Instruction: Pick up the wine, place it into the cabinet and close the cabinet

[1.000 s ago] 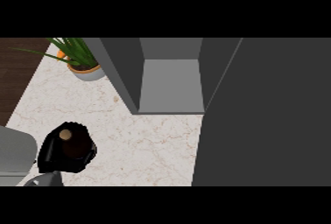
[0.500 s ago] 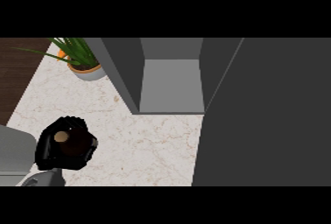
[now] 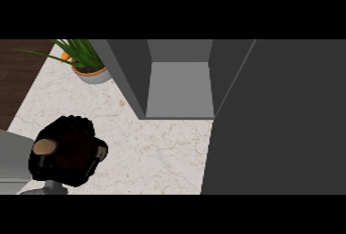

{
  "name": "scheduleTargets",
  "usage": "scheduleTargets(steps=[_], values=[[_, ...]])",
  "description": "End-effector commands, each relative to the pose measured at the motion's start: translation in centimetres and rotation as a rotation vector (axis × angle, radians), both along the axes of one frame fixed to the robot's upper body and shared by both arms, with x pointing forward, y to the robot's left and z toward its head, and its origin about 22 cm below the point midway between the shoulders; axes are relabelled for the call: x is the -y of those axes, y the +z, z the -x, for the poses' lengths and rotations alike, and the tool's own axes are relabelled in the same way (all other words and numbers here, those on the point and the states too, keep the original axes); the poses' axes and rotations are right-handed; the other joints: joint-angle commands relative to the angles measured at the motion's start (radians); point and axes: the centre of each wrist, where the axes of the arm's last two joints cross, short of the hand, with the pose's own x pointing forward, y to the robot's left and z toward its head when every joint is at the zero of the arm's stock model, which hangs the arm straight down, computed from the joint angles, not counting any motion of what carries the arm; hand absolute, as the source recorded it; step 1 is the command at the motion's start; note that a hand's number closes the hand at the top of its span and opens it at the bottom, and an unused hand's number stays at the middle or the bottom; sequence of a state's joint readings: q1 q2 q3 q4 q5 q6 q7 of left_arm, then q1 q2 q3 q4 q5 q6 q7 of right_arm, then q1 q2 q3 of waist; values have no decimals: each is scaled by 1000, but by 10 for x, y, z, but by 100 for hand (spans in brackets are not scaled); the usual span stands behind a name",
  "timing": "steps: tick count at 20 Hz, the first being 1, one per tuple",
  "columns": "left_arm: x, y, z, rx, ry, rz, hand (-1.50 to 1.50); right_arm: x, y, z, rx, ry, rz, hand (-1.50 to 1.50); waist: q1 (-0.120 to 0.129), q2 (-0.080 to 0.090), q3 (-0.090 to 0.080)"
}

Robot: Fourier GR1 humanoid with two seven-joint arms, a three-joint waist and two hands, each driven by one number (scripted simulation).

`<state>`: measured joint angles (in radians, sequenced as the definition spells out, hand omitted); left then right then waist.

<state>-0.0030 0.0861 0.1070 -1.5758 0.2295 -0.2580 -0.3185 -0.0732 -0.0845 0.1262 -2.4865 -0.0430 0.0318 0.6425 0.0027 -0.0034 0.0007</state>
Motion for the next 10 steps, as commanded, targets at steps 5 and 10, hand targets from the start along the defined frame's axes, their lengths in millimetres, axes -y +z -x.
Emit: scheduleTargets(steps=[5, 10], values=[[67, 44, 5, -10, -61, -33, 150, -5, 20, 24, 28, 42, -31, -150, -3, 0, -1], [89, 79, -1, -6, -144, 16, 150, 1, 12, 16, 31, 38, -29, -150, -5, 1, 0]])
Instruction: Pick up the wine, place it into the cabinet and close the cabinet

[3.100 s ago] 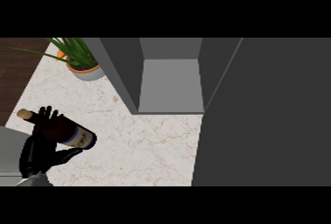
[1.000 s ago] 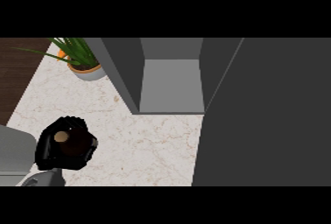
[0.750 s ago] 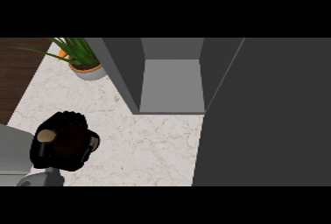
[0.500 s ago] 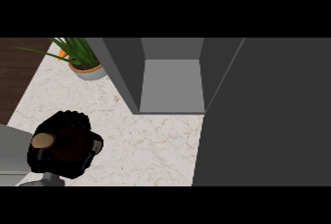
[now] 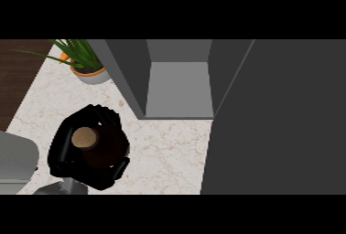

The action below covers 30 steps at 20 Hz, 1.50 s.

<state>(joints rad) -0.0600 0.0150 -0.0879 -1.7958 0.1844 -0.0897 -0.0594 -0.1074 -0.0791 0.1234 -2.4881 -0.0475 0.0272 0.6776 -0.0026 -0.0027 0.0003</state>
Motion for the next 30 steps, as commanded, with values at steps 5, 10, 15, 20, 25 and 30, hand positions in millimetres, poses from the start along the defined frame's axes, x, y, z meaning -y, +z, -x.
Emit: scheduleTargets(steps=[5, 10, 15, 20, 25, 30], values=[[71, 32, -9, -2, -48, 36, 150, 11, 3, 7, 35, 23, -30, -150, -4, 2, 0], [96, 42, -11, 11, -23, 57, 150, 8, -6, 23, 49, 40, -39, -150, -7, 2, 0], [121, 45, -12, 18, 4, 5, 150, 4, 9, 20, 32, 48, -36, -150, -7, 2, 0], [138, 67, -27, 4, 33, 18, 150, 13, -10, 27, 33, 24, -33, -150, -11, 2, 1], [144, 48, -48, 16, 79, -16, 150, 17, -6, 31, 36, 41, -9, -150, -14, 3, 0], [150, 59, -52, 32, 94, -14, 150, 16, 1, 36, 48, 28, -34, -150, -12, 2, 0]])
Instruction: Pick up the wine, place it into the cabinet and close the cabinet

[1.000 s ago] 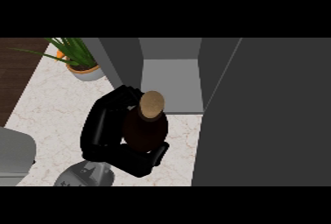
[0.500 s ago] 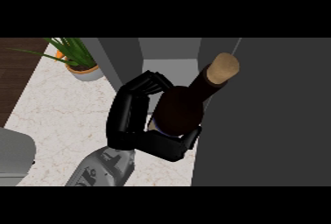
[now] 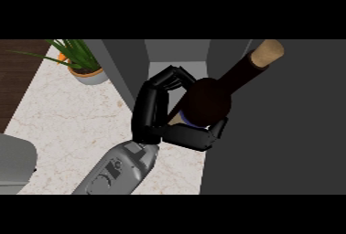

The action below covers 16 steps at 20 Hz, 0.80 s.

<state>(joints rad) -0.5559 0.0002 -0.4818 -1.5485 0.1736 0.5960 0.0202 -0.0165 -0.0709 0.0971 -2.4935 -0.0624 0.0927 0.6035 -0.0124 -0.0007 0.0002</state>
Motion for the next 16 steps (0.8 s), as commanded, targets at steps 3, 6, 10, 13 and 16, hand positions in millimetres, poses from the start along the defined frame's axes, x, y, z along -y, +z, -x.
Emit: scheduleTargets(steps=[3, 6, 10, 13, 16], values=[[4, -4, -11, -20, 29, 33, 150, -5, 20, 43, 27, 41, -45, -150, -3, -1, -1], [1, -25, -3, -37, 40, 54, 150, 1, 9, 25, 38, 37, -41, -150, 0, 0, 0], [5, -26, -20, -59, 47, 70, 150, 5, 19, 26, 45, 51, -34, -150, -6, 1, 0], [-8, -52, -22, -57, 64, 51, 150, 1, 21, 31, 29, 44, -39, -150, -3, 1, -1], [6, -57, -21, -61, 85, 5, 150, 0, 23, 21, 48, 41, -48, -150, -4, 1, -1]])
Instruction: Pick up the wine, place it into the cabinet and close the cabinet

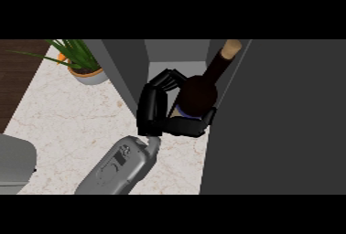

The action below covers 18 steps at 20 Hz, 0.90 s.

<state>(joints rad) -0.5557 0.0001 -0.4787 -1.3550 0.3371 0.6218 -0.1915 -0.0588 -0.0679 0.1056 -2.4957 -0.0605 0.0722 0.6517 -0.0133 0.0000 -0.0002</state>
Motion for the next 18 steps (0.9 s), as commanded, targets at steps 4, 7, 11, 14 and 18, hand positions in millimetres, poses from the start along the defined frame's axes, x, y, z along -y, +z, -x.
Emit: scheduleTargets(steps=[4, 7, 11, 14, 18], values=[[-3, -43, -10, 20, 56, -112, 150, 5, 2, 15, 56, 30, -45, -150, -3, 2, 0], [-7, -31, -23, 24, 66, -128, 150, 12, 15, 30, 54, 39, -2, -150, -3, 1, 0], [-7, -47, -23, 44, 94, -136, 150, -1, 14, 11, 51, 53, -26, -150, -1, 2, 0], [-21, -54, -31, 35, 122, -104, 150, 10, 1, 17, 51, 43, -24, -150, -2, 2, 0], [-26, -68, -31, 50, 133, -97, 150, 8, 13, 27, 48, 42, -34, -150, -6, 2, 0]])
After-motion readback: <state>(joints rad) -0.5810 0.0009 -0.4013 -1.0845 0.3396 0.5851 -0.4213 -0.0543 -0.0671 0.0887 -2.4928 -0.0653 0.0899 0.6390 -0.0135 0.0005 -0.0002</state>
